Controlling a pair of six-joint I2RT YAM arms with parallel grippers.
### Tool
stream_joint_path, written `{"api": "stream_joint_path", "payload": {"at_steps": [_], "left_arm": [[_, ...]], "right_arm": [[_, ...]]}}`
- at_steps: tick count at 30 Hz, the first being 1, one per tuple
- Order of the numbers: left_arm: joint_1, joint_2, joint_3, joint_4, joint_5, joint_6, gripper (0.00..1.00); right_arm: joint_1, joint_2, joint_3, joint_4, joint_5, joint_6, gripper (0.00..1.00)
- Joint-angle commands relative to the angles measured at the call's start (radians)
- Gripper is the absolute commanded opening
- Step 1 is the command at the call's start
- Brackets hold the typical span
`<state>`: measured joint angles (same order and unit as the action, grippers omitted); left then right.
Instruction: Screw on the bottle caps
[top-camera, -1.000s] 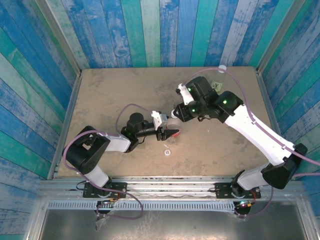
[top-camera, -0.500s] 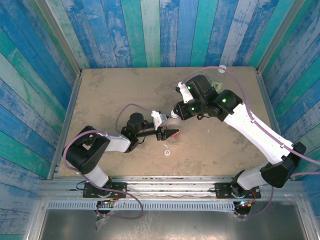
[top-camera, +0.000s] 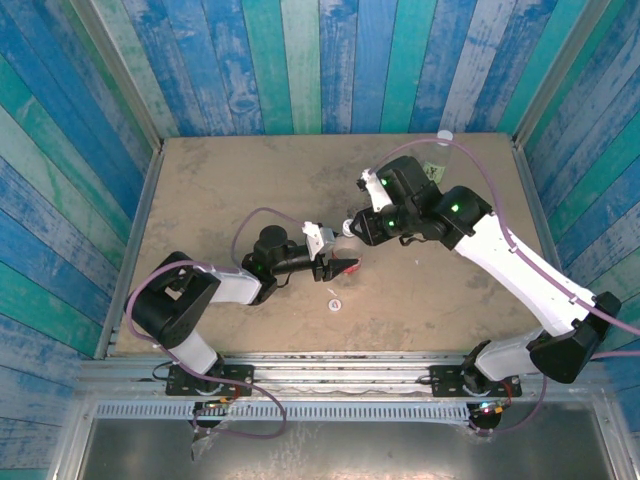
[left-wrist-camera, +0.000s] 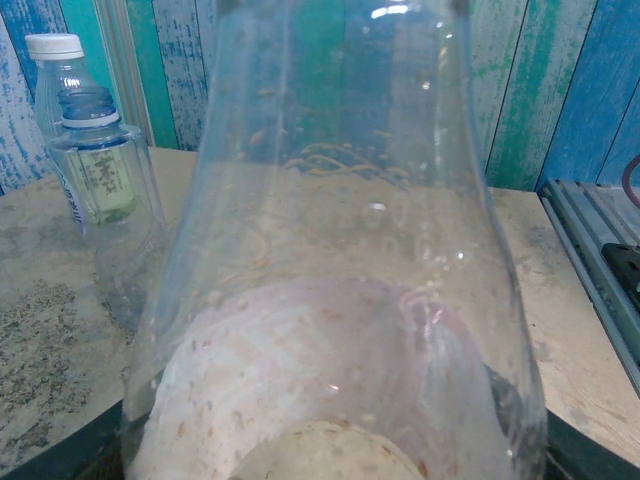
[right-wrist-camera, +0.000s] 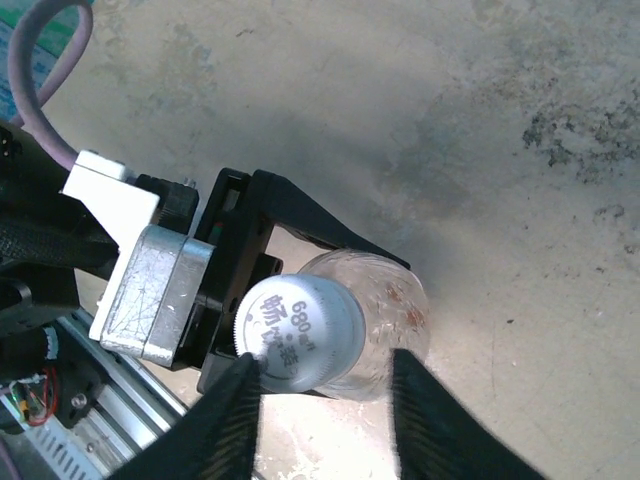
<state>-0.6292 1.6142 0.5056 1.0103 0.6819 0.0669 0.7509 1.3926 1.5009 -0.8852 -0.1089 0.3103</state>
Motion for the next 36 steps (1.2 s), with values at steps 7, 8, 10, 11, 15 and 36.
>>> {"api": "stream_joint_path", "payload": {"at_steps": [7, 8, 10, 11, 15, 36], "left_arm": [[0.001, -0.028, 0.001, -0.086, 0.013, 0.026, 0.66], [0.001, -0.029, 0.003, -0.096, 0.022, 0.033, 0.66], [0.0, -0.034, 0.01, -0.117, 0.036, 0.045, 0.66], [0.001, -0.038, 0.012, -0.128, 0.039, 0.051, 0.66], [0.0, -0.043, 0.019, -0.155, 0.05, 0.071, 0.66], [0.001, -0.063, 0.017, -0.196, 0.042, 0.099, 0.66]], "right_arm": [[-0.002, -0.042, 0.05, -0.039, -0.022, -0.426, 0.62], [-0.001, -0.045, 0.054, -0.055, -0.034, -0.499, 0.63], [-0.001, -0.054, 0.063, -0.076, -0.048, -0.642, 0.64], [-0.002, -0.06, 0.062, -0.08, -0.061, -0.697, 0.66], [-0.003, -0.067, 0.074, -0.095, -0.098, -0.877, 0.68], [-0.042, 0.199, 0.346, -0.363, -0.22, -1.16, 0.53]]}}
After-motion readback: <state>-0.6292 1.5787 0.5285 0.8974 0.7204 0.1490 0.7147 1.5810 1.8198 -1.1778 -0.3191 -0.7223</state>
